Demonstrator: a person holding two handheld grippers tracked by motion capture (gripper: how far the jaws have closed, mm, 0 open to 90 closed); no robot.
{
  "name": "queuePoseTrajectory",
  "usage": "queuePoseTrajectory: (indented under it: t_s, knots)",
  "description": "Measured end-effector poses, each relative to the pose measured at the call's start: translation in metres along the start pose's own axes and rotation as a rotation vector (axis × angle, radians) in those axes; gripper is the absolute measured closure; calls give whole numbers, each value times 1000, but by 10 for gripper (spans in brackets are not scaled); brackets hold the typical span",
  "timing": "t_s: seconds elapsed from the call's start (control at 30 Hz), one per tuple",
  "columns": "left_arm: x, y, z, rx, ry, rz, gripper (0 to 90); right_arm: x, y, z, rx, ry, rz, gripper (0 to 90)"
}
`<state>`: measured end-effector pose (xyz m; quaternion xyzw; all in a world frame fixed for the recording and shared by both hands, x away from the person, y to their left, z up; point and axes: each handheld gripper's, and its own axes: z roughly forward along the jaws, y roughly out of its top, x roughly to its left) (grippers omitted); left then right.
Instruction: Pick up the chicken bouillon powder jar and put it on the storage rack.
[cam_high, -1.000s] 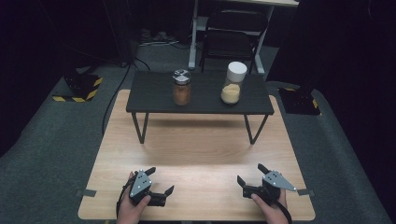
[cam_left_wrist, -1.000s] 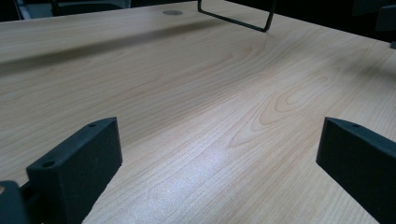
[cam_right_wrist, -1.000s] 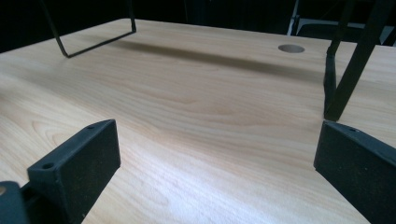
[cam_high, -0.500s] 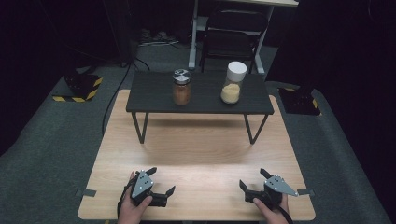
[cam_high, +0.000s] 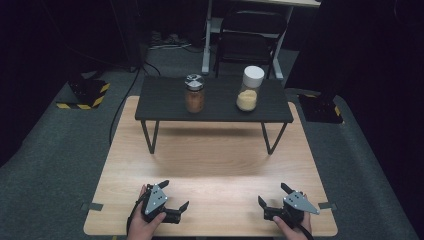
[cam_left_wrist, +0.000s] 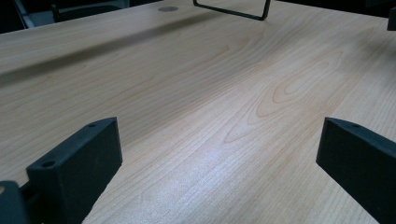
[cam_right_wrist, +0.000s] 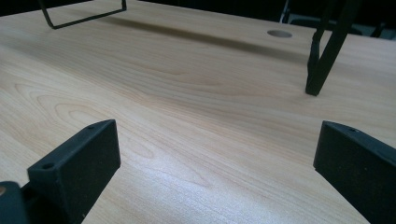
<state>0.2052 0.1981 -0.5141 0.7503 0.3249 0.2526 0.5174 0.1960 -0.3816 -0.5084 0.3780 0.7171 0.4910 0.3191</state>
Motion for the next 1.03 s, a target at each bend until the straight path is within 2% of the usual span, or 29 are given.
queuePoseTrajectory:
  t_s: [0.17,0.33,0.57,0.93,1.03]
  knots:
    - [-1,1,1,7,0,2,5,2,-1,-1,-6,17,-44,4]
    - [-4,2,1,10,1,5,5,-1,-3,-2,-18,19,-19,2]
    - [-4,7,4,37,-6,18,5,2,-6,-4,-25,21,-29,2]
    - [-8,12,9,61,-1,36,5,11,-7,-7,-28,20,-101,3]
    - [-9,12,10,63,-5,42,5,11,-7,-7,-28,24,-105,4]
